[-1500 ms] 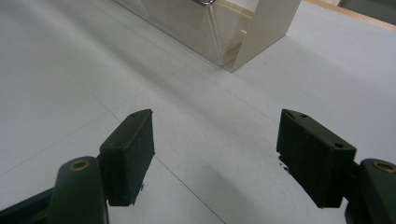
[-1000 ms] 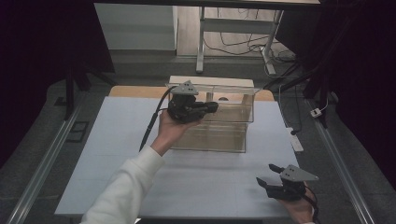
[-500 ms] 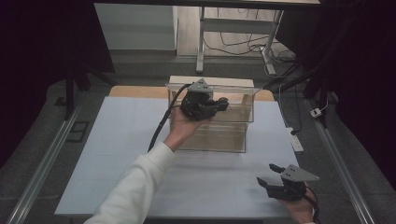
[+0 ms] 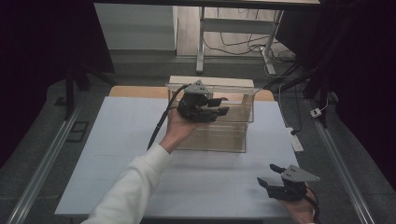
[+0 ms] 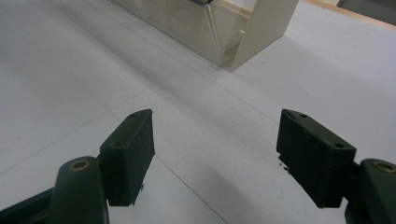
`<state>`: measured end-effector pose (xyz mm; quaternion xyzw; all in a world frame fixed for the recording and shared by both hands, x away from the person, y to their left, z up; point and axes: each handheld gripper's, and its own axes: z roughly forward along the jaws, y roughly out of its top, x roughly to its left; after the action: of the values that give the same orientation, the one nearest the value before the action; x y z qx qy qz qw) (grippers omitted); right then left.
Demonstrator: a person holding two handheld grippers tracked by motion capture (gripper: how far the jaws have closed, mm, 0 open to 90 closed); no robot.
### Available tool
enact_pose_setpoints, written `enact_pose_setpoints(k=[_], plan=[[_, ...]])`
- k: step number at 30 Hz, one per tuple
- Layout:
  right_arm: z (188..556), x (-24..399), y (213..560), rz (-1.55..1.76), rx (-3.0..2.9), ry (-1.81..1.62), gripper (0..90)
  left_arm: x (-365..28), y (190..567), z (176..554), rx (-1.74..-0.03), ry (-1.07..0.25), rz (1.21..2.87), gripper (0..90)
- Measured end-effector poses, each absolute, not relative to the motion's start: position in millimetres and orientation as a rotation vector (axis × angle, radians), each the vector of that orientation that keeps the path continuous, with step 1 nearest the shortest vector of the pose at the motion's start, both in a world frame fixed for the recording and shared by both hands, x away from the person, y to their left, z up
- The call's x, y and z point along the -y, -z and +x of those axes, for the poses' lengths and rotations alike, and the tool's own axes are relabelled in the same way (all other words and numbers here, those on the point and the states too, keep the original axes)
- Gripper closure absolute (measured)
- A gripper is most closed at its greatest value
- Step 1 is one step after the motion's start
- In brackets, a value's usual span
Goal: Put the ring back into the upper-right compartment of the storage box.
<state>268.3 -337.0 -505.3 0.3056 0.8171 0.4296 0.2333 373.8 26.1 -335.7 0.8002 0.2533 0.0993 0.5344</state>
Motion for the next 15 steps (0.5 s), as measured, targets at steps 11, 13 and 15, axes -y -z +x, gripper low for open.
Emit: enact_pose_setpoints(k=[11,13,15], plan=[[268,337,505,0.839,-2.240,-1.175,27.2,-49,341,346,-0.564,-0.266,1.913,41.1],[267,337,505,0.843,-2.240,-1.175,27.2,-56,343,339,-0.560,-0.275,1.911,39.6],[268,337,505,0.840,-2.241,-1.174,27.2,-64,346,334,-0.574,-0.266,1.911,37.4]])
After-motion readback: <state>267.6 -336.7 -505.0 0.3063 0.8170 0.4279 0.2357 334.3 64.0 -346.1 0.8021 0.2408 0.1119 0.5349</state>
